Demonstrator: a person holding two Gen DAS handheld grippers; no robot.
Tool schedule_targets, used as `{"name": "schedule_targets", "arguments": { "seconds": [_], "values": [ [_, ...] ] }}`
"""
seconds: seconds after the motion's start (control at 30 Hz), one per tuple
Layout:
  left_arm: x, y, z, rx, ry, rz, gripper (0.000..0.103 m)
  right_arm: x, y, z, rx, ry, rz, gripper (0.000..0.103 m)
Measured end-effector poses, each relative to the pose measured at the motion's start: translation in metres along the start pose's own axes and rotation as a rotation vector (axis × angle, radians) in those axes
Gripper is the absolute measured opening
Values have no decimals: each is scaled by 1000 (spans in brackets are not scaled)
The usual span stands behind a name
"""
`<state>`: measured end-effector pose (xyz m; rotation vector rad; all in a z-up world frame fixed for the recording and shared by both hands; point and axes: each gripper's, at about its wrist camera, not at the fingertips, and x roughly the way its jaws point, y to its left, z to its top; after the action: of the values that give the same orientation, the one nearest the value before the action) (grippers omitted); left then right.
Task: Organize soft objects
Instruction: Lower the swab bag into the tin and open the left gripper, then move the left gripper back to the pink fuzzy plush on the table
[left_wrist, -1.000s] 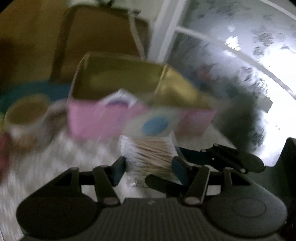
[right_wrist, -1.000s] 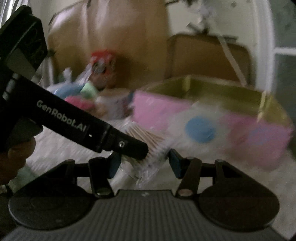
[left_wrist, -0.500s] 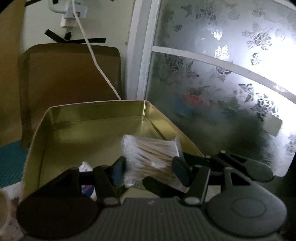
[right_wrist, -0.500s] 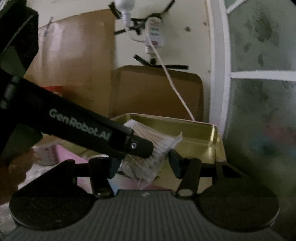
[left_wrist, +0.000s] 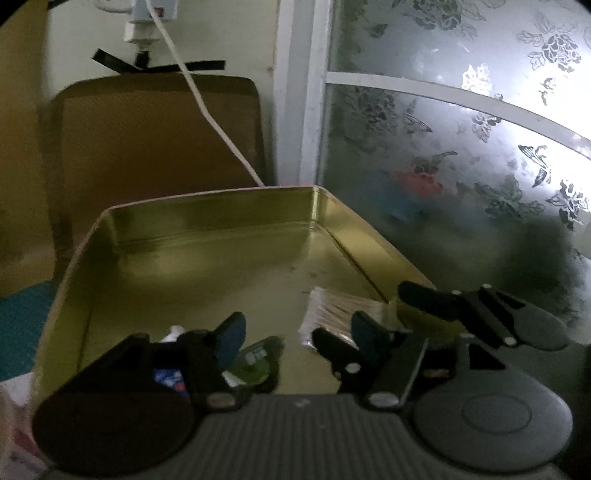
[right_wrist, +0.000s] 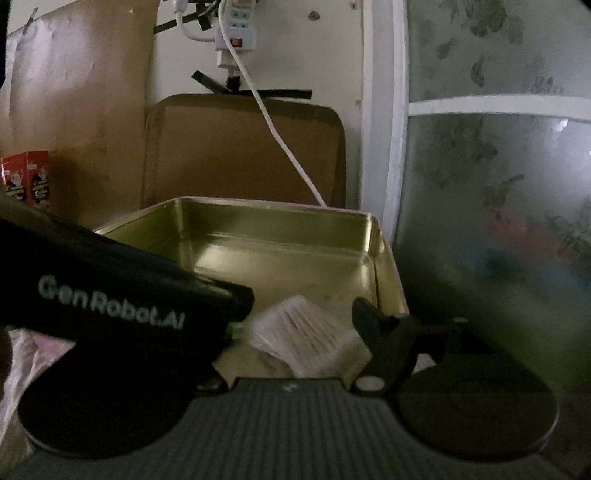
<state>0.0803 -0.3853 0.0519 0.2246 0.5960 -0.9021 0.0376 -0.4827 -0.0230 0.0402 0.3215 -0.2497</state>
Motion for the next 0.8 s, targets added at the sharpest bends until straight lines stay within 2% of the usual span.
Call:
{"name": "schedule_targets", "arguments": {
  "seconds": [0.17, 0.4, 0.8],
  "values": [
    [-18, 5, -3, 10, -23, 51, 70, -9, 11, 1, -16, -28, -2, 77],
    [-58, 23, -14, -24, -65, 86, 69, -26, 37, 8, -30, -64, 41, 78],
    [-122, 71, -45, -105, -93, 163, 70, -39, 100, 13, -79, -51, 117, 77]
  ]
}}
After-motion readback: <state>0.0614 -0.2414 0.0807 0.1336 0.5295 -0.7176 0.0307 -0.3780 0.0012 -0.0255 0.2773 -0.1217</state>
